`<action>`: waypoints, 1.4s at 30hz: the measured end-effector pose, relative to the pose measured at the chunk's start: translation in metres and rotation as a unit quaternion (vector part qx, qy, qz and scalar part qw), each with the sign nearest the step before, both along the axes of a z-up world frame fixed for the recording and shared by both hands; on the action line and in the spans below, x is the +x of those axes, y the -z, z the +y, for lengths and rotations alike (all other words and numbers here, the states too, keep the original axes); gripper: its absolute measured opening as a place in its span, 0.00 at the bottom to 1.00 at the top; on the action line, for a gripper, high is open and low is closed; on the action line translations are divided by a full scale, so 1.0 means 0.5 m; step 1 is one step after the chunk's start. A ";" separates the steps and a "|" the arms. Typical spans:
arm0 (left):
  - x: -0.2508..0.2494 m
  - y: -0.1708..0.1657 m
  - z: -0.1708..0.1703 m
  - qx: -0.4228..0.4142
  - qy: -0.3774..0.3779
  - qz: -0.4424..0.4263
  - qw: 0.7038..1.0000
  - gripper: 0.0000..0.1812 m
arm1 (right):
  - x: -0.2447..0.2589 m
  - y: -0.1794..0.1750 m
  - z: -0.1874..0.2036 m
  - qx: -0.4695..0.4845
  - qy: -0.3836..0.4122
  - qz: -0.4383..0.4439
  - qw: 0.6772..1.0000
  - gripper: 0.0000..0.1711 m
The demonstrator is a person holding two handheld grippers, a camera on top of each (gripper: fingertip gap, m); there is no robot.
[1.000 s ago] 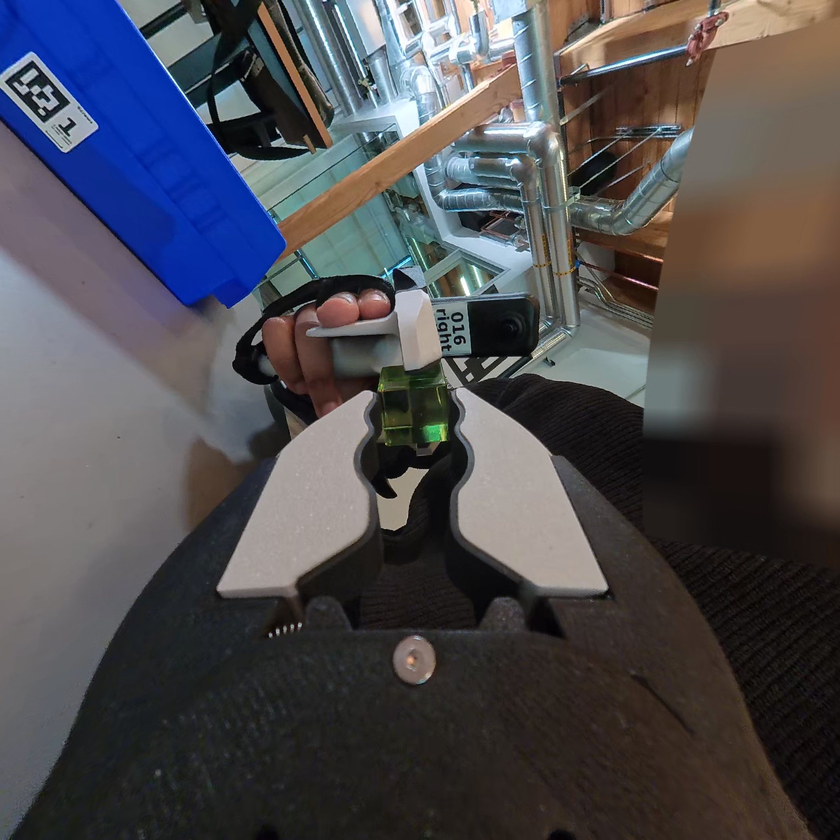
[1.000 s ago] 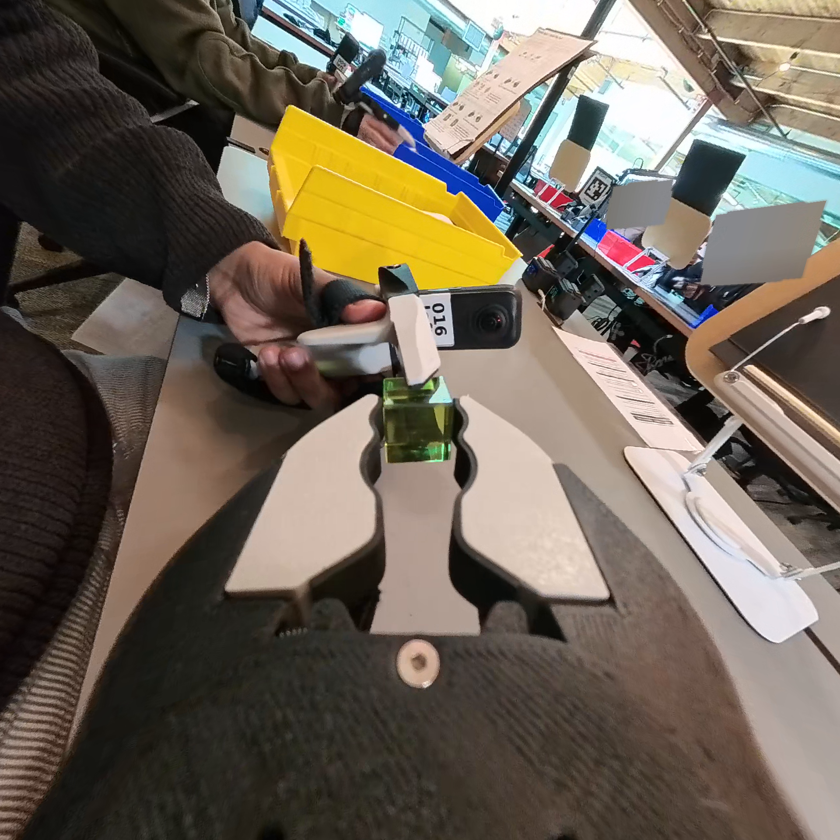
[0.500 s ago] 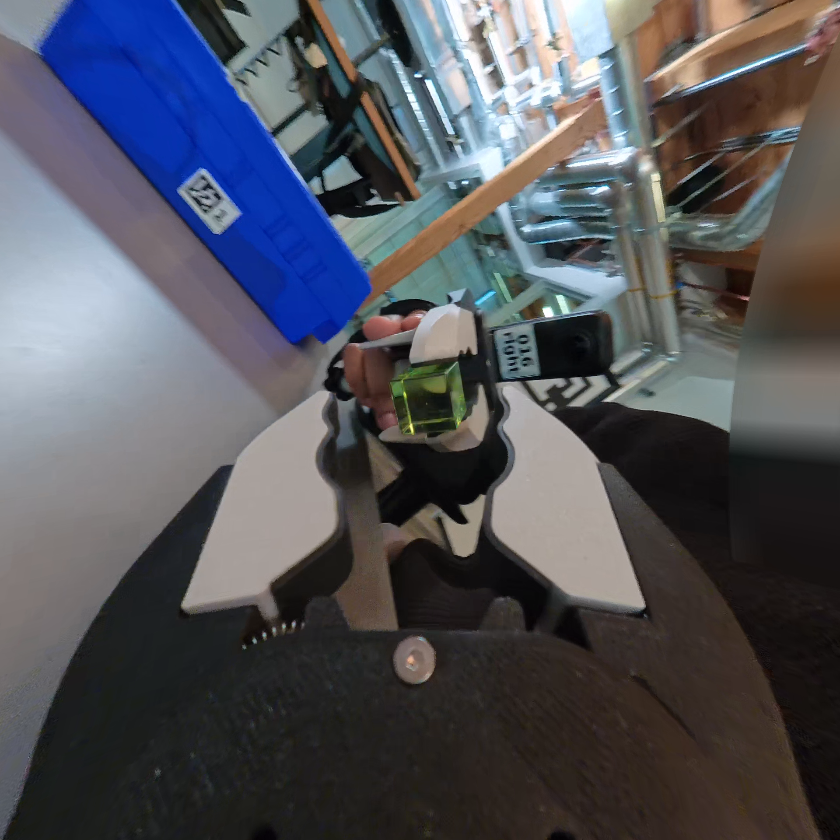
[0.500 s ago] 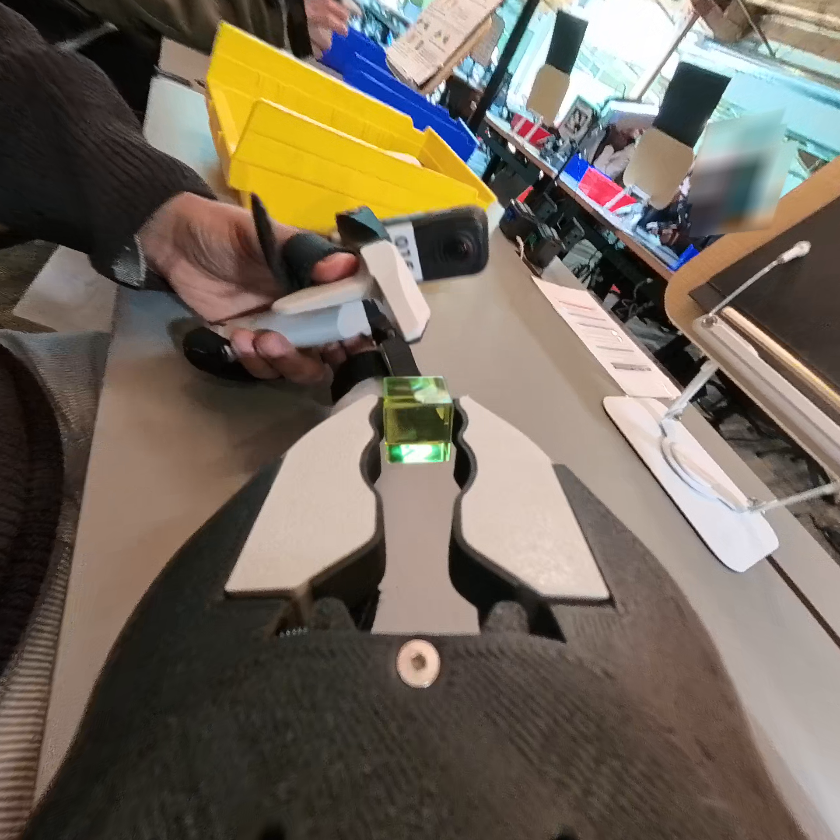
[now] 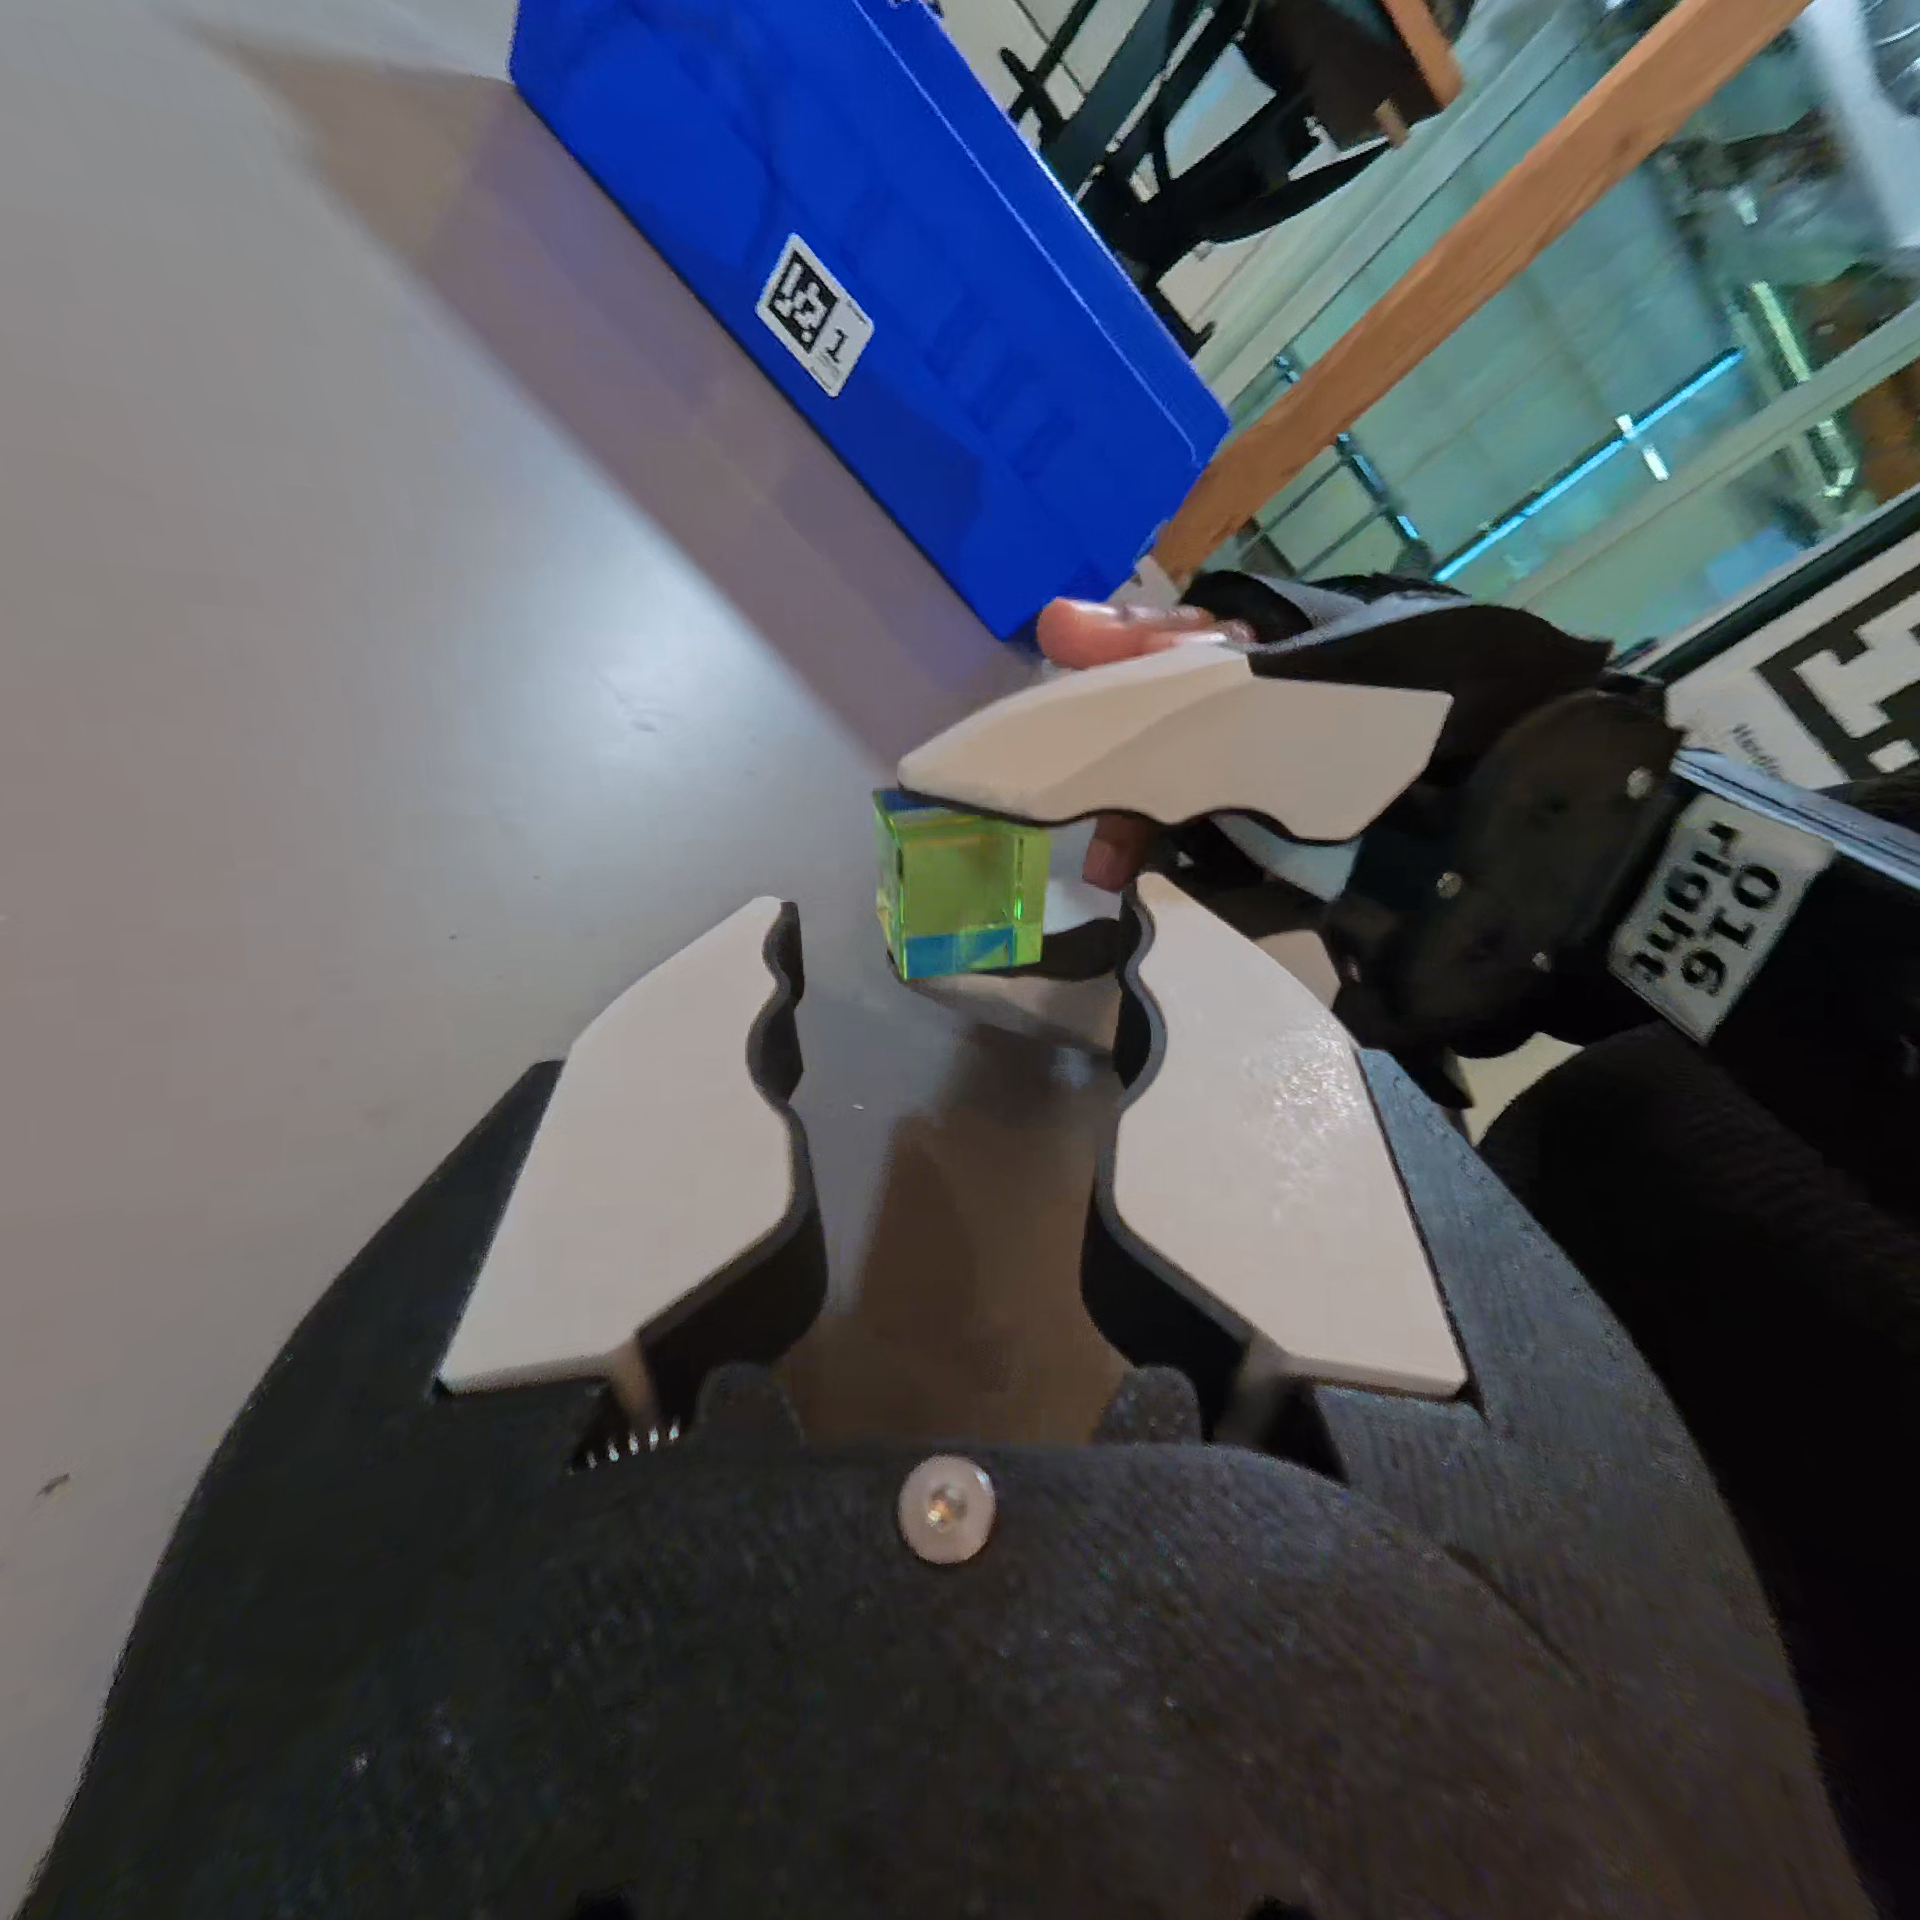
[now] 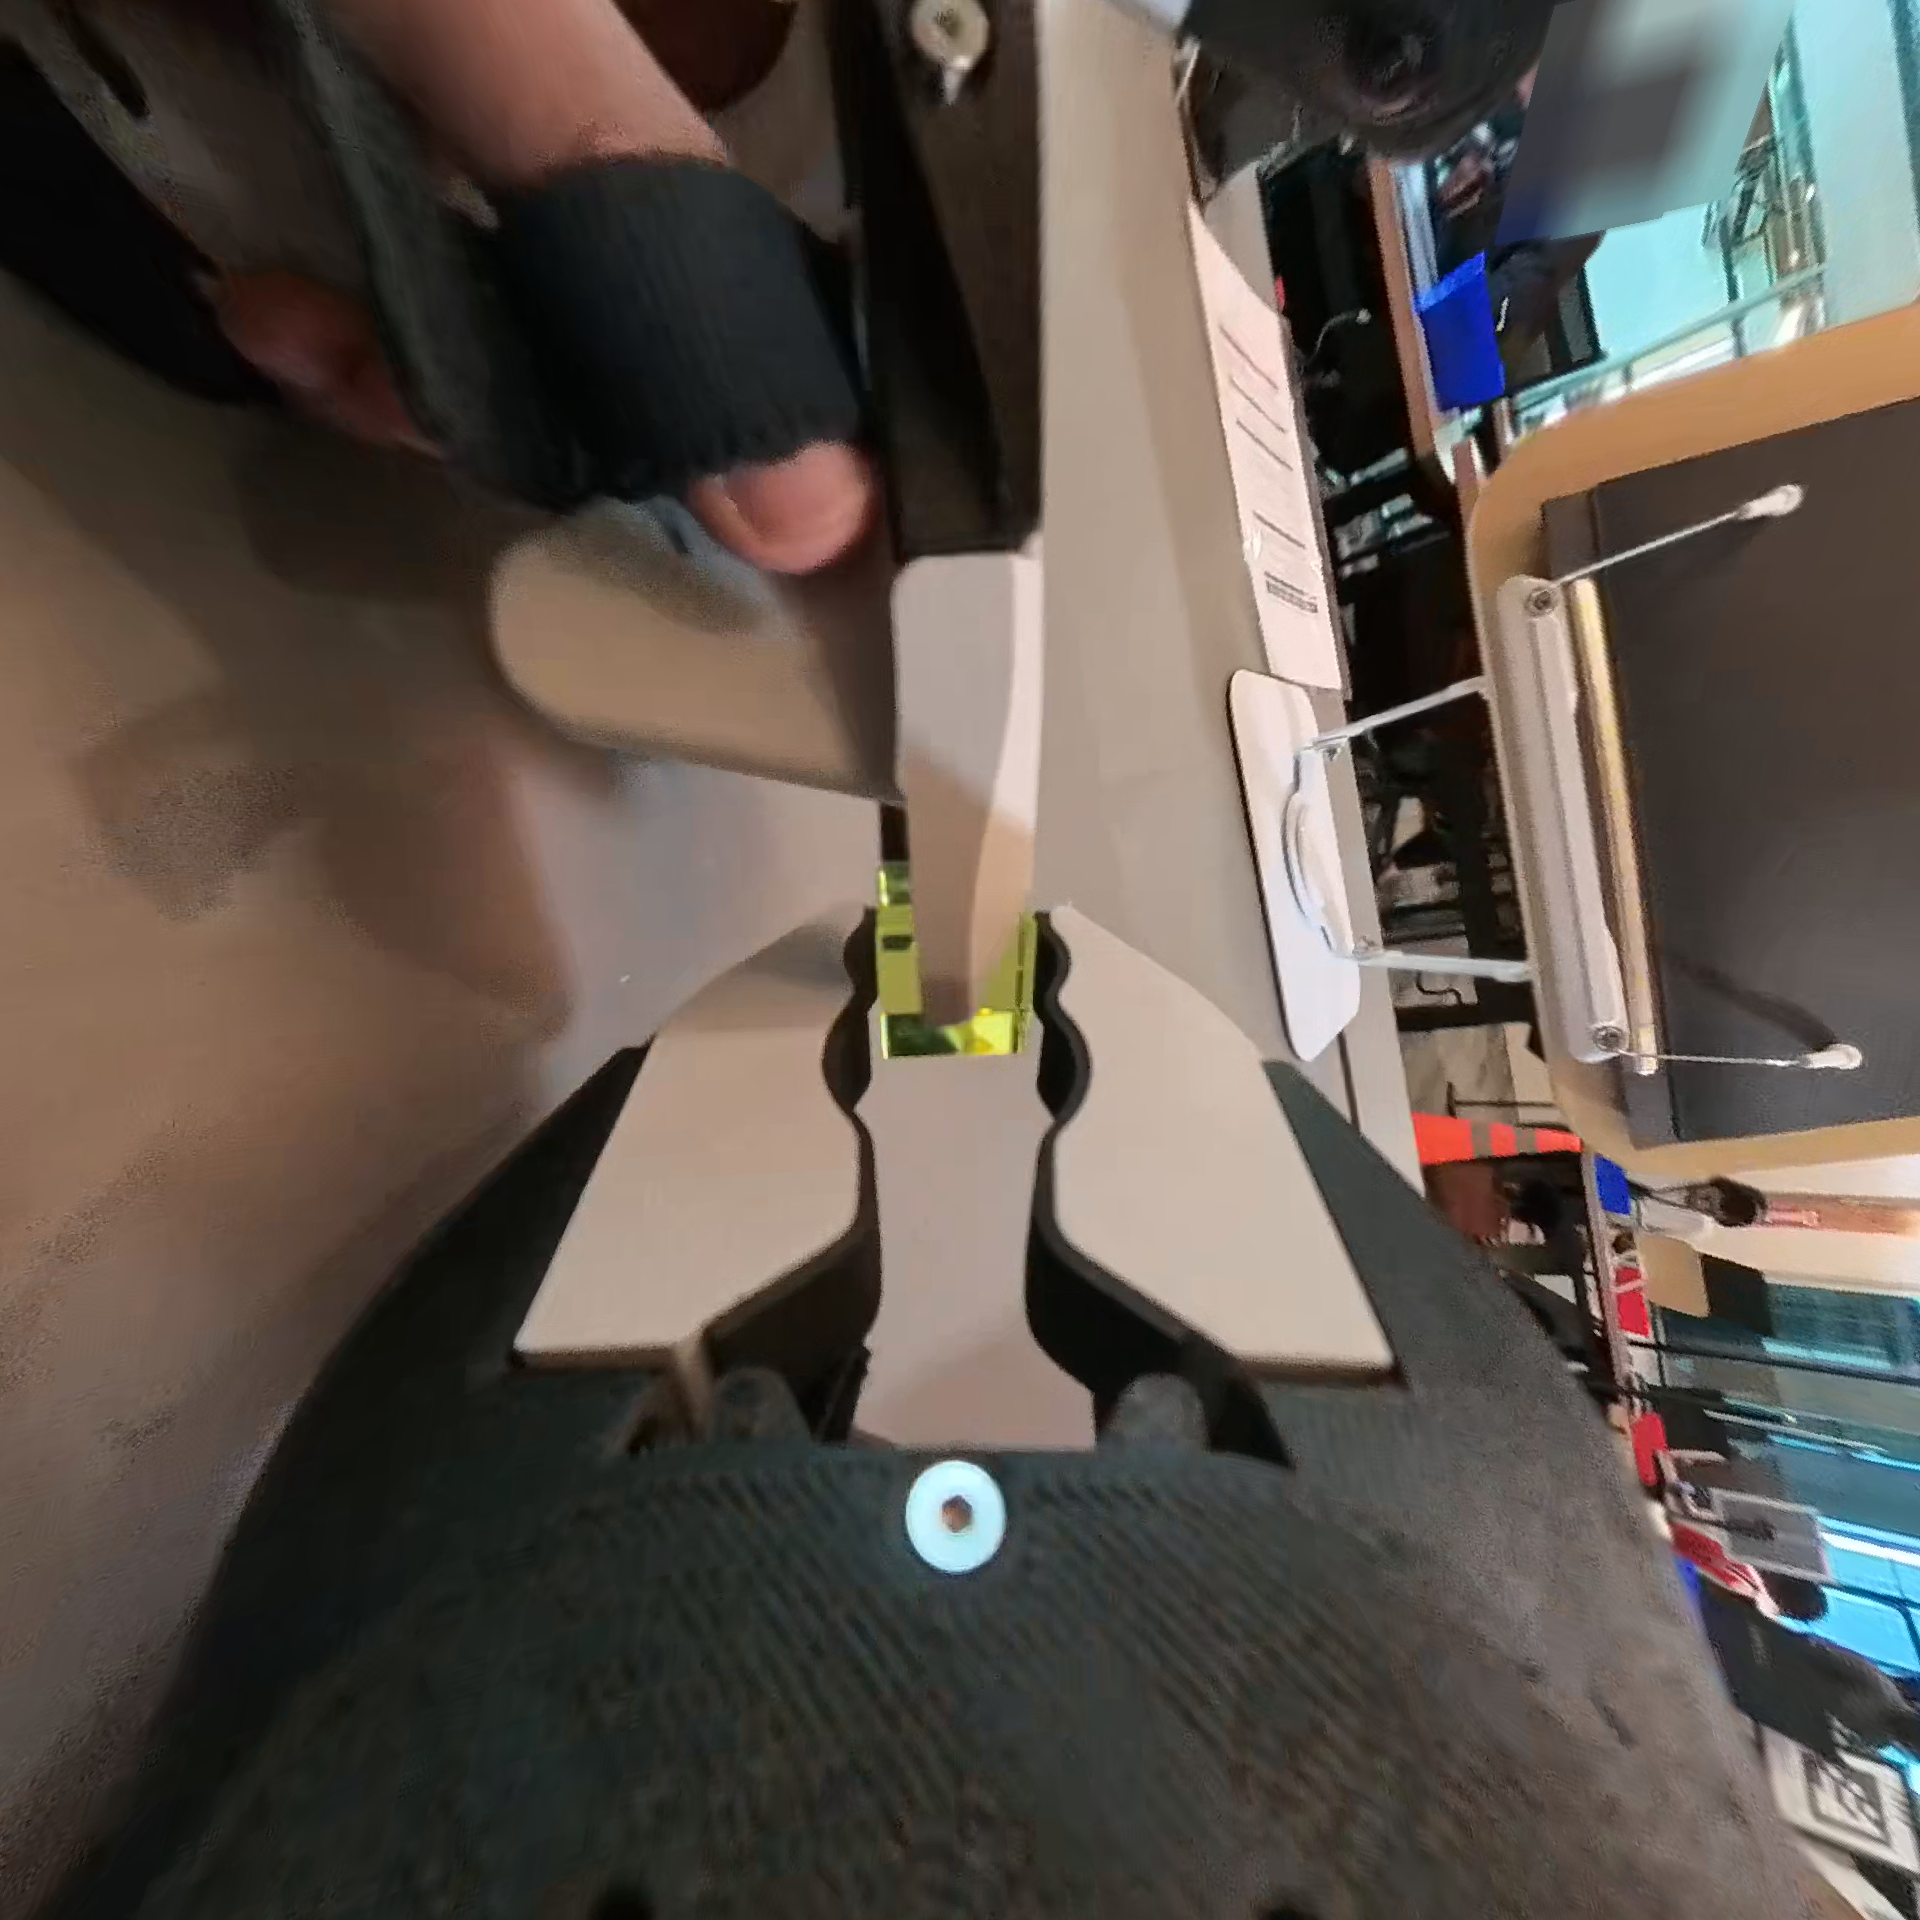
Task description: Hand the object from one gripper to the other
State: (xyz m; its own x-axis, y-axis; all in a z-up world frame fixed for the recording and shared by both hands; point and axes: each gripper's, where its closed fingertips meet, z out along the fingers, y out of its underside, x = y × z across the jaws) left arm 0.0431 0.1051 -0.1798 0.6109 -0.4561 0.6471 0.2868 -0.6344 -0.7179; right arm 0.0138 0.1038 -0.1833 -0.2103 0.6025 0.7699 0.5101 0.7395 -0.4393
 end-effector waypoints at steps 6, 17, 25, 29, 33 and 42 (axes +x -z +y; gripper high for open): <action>0.003 0.011 -0.009 0.008 0.017 0.065 0.998 0.19 | 0.000 0.009 -0.011 0.015 0.047 -0.026 0.998 0.17; -0.009 -0.001 -0.004 0.013 0.009 0.028 0.999 0.17 | -0.008 -0.005 -0.015 0.002 0.016 0.005 1.000 0.35; -0.017 -0.076 -0.016 0.031 0.054 -0.186 0.981 0.17 | -0.001 -0.063 -0.039 -0.191 -0.126 0.111 0.967 0.40; -0.002 -0.098 -0.029 0.019 0.092 -0.269 0.959 0.16 | 0.008 -0.096 -0.049 -0.287 -0.161 0.147 0.933 0.35; 0.013 -0.116 -0.042 0.011 0.124 -0.319 0.940 0.16 | 0.013 -0.102 -0.052 -0.288 -0.178 0.155 0.928 0.29; 0.033 -0.126 -0.059 -0.002 0.163 -0.350 0.922 0.17 | 0.020 -0.112 -0.070 -0.270 -0.204 0.165 0.926 0.17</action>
State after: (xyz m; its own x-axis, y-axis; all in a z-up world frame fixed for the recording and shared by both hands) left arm 0.0596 0.0756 -0.1168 -0.1274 -0.5381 0.8332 0.4724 -0.7716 -0.4261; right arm 0.0241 0.0686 -0.1273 -0.3127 0.8402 0.4430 0.0079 0.4687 -0.8833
